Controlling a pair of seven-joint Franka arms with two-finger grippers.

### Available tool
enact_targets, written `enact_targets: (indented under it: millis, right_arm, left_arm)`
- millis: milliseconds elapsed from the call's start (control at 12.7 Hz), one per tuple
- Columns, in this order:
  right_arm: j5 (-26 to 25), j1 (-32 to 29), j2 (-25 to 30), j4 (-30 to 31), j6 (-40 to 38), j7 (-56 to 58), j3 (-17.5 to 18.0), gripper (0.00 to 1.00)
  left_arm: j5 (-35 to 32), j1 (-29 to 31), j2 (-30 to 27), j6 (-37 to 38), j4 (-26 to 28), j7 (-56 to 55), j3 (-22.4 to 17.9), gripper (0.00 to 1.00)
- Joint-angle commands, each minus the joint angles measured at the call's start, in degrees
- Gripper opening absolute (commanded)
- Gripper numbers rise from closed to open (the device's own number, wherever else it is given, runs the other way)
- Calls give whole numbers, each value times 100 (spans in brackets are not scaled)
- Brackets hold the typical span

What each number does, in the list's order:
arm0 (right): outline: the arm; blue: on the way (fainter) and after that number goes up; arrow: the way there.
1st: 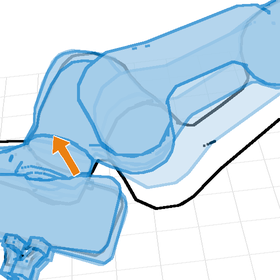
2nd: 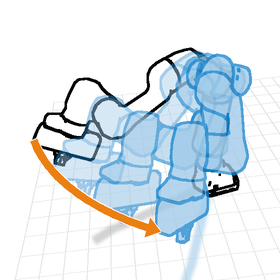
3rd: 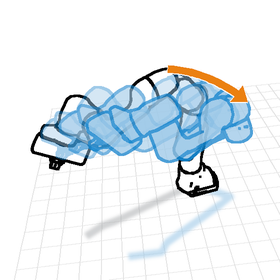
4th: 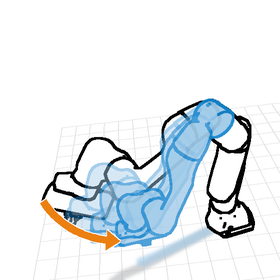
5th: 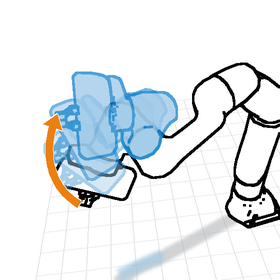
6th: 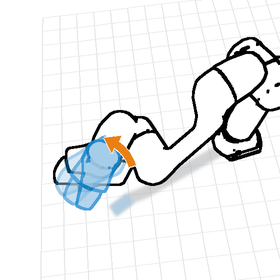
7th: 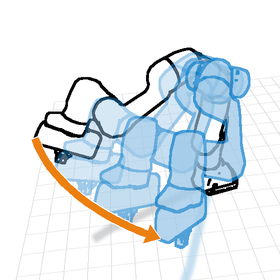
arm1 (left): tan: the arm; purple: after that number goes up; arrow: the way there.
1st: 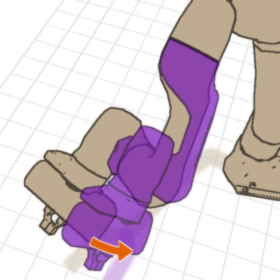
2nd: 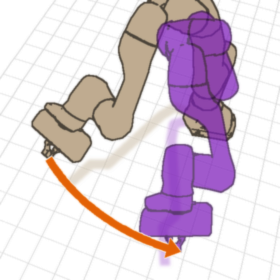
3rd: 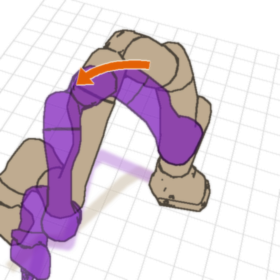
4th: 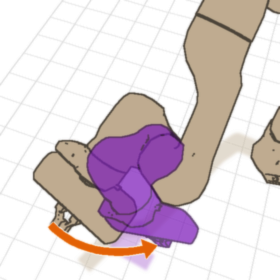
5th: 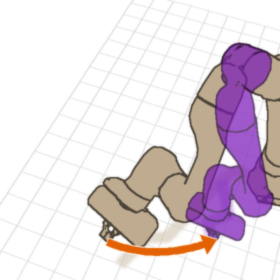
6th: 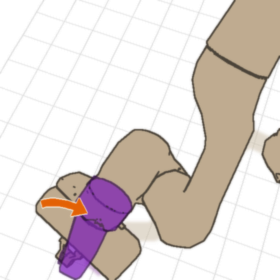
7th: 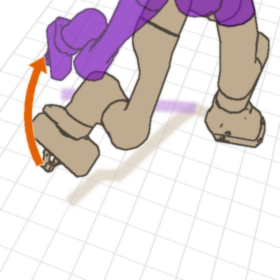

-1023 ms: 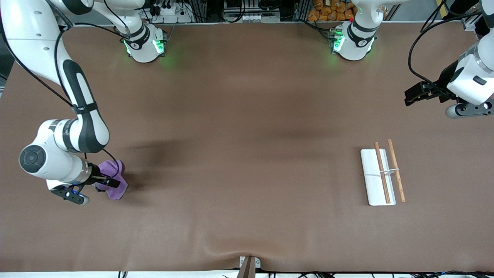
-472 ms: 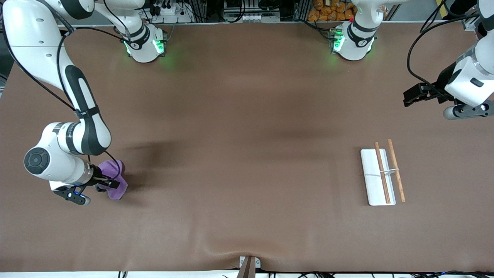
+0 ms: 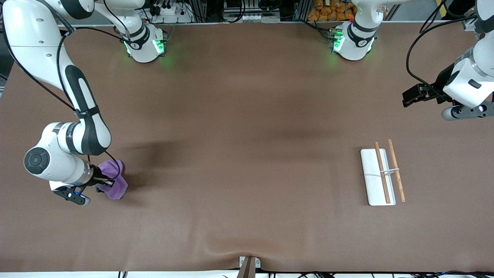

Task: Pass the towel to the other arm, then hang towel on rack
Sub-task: 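Grasp the purple towel with the right gripper and lift it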

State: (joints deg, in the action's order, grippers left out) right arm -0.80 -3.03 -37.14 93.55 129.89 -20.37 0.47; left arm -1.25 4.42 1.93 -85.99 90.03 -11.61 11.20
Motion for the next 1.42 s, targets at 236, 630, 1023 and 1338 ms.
enact_targets:
  millis: [236, 630, 1023, 1338]
  right_arm:
    - [72, 4, 373, -476, -856, 33, 32, 0]
    - [63, 57, 506, -1856, -3029, 689, 531, 0]
    - [-25, 285, 612, -2217, -2943, 2113, 1209, 0]
    - [-576, 996, 612, -2420, -2610, 2379, 1245, 0]
  left_arm:
    - [-156, 15, -96, -76, 59, -34, 40, 100]
    - [-156, 33, -79, -189, 68, -34, 32, 100]
    - [-147, 112, -26, -768, 567, -52, 32, 100]
    - [-68, 42, 360, -1313, 490, -314, 40, 100]
